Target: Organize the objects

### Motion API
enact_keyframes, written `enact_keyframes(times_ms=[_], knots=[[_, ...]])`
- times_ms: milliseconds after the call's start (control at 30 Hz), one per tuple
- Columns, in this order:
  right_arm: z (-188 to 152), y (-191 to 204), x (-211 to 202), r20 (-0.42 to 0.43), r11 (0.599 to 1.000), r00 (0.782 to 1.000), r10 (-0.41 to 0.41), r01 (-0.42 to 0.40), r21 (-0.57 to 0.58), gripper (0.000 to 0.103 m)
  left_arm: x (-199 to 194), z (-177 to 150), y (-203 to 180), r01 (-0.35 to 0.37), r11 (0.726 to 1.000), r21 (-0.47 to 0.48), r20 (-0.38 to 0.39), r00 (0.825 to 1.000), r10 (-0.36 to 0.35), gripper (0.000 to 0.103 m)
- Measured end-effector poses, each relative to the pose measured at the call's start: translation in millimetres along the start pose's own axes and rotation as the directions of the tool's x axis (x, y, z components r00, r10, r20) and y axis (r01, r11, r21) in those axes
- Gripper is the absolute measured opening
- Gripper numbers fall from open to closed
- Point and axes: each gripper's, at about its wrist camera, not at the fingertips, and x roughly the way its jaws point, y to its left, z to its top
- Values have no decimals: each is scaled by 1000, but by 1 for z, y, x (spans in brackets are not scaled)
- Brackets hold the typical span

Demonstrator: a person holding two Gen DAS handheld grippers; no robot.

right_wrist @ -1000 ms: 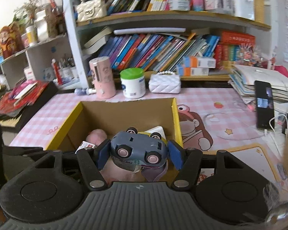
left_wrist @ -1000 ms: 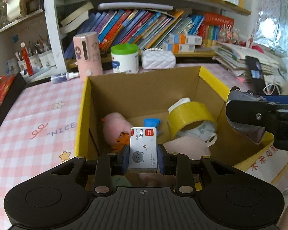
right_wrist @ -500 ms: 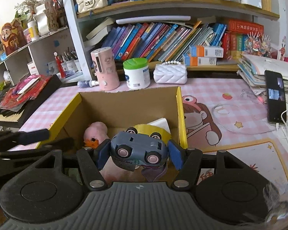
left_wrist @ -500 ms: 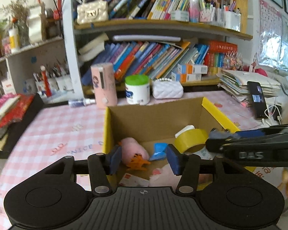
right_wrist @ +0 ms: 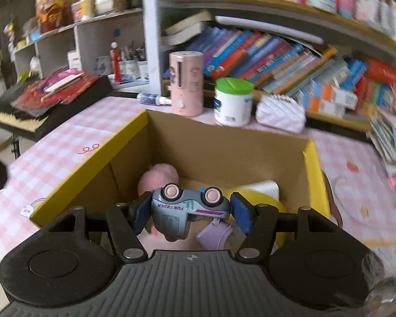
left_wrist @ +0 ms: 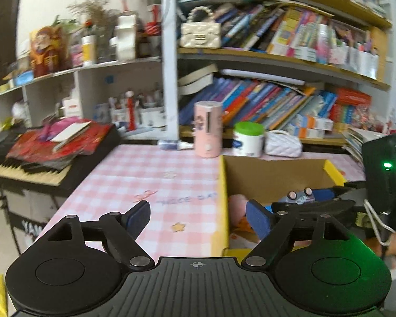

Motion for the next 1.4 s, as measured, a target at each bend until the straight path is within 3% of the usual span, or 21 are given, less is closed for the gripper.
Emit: enact_keyframes(times_ms=[200, 367, 533, 667, 800, 867, 1133, 1267, 1400], knots=[[8, 19, 30, -79, 997, 997, 23, -29, -76, 61, -7, -9, 13, -39, 999, -21, -26, 999, 39, 82], [9, 19, 25, -50, 999, 999, 20, -21, -32, 75, -12, -13, 22, -84, 995, -46, -19, 996, 83, 91], [5, 21, -3, 4, 1000, 1000, 11, -11, 18, 75, -13, -12, 35, -79, 993, -89, 3, 997, 79, 93], [1, 27, -35, 66, 996, 997, -43, 37, 86, 75, -16, -12, 43, -89, 991, -103, 17, 996, 91, 98], [-7, 38, -71, 123, 976, 980, -156, 134, 172, 88, -23, -11, 49, -94, 989, -116, 14, 995, 96, 99], [-14, 45, -85, 132, 967, 972, -195, 168, 190, 89, -28, -13, 51, -78, 991, -105, 16, 997, 80, 100], [-57, 75, -119, 31, 923, 956, -292, 273, 272, 94, -49, -38, 57, -52, 996, -76, -26, 998, 50, 101], [-79, 92, -125, -53, 923, 960, -274, 278, 265, 97, -57, -52, 54, -36, 999, -40, -60, 998, 33, 102], [-90, 106, -135, -66, 922, 957, -283, 290, 256, 102, -65, -61, 49, -14, 1000, -4, -84, 996, 14, 102]])
